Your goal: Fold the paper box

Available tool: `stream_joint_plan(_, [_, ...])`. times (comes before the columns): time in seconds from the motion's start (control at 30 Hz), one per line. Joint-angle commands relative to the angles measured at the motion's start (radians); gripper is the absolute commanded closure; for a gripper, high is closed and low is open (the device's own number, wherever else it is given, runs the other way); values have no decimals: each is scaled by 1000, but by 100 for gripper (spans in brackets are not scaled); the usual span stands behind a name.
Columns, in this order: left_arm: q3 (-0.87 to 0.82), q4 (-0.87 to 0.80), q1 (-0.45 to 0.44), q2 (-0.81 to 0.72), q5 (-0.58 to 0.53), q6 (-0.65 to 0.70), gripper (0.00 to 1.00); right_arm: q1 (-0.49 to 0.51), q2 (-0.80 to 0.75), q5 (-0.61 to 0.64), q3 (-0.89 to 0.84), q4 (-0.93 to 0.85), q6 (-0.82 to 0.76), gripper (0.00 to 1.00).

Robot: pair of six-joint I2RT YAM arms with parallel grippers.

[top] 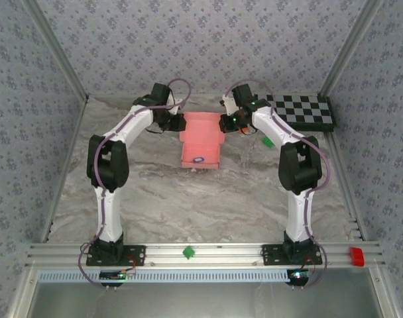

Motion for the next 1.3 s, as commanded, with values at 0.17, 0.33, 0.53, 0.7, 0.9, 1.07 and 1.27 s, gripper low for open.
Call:
stream_joint_plan(0.17, [-157, 214, -37, -176, -147, -57, 88, 41, -132, 145, -140, 208, 26, 96])
stream_joint_plan(0.33, [-237, 308, -48, -224, -196, -88, 88, 61, -185, 202, -229, 338, 24, 96])
stream_joint_plan(0.53, [-324, 407, -66, -249, -251, -141, 87, 92, -207, 265, -310, 461, 19, 96])
stream_joint_plan(0.7, [-377, 478, -83, -259, -298, -199, 87, 121, -222, 331, -381, 577, 27, 96])
stream_joint_plan(0.9, [-445, 560, -106, -291, -347, -232, 84, 156, -255, 407, -490, 749, 30, 95])
stream_joint_plan(1.07, [-505, 621, -115, -317, -367, -256, 83, 178, -277, 455, -554, 854, 34, 95])
stream_joint_plan(1.27, [-549, 657, -124, -337, -380, -264, 81, 202, -283, 505, -620, 922, 35, 93])
